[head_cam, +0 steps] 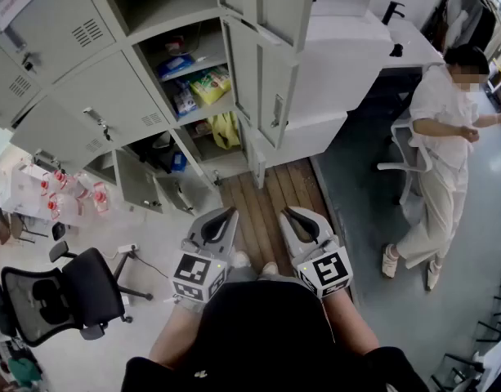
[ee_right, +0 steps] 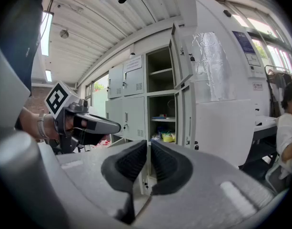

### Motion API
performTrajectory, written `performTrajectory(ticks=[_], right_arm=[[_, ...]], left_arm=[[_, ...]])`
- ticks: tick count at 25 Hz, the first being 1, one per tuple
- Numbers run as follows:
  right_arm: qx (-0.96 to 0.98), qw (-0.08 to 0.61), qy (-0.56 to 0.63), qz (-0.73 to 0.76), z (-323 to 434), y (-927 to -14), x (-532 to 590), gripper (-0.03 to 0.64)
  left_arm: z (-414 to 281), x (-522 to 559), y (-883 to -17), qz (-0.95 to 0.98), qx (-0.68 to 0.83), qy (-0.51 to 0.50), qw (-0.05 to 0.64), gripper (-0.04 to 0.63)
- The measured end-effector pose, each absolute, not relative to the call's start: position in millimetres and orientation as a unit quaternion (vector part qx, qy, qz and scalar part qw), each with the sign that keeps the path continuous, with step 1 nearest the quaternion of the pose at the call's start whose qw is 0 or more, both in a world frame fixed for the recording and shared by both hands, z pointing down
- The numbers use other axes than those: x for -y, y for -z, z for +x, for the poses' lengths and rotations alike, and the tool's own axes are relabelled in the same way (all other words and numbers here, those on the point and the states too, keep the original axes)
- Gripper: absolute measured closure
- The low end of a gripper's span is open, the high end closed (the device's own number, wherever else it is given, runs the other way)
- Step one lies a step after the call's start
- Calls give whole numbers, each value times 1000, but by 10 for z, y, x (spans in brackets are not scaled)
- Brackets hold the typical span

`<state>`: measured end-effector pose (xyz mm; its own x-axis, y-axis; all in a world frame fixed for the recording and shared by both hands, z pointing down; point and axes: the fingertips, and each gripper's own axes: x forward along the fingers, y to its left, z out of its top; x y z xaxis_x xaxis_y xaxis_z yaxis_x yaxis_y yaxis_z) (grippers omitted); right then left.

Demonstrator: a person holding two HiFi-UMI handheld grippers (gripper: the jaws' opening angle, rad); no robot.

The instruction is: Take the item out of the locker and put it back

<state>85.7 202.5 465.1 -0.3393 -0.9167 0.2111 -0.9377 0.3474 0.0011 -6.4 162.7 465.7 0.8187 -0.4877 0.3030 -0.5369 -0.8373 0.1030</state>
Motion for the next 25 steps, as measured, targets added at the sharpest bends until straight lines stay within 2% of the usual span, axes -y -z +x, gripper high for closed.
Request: performTrajectory(ticks=[25], right_arm=[[804, 113, -61, 581, 254, -4695, -1188, 593]], left_arm=[[-936, -920, -4971, 941, 284, -133, 130, 583]])
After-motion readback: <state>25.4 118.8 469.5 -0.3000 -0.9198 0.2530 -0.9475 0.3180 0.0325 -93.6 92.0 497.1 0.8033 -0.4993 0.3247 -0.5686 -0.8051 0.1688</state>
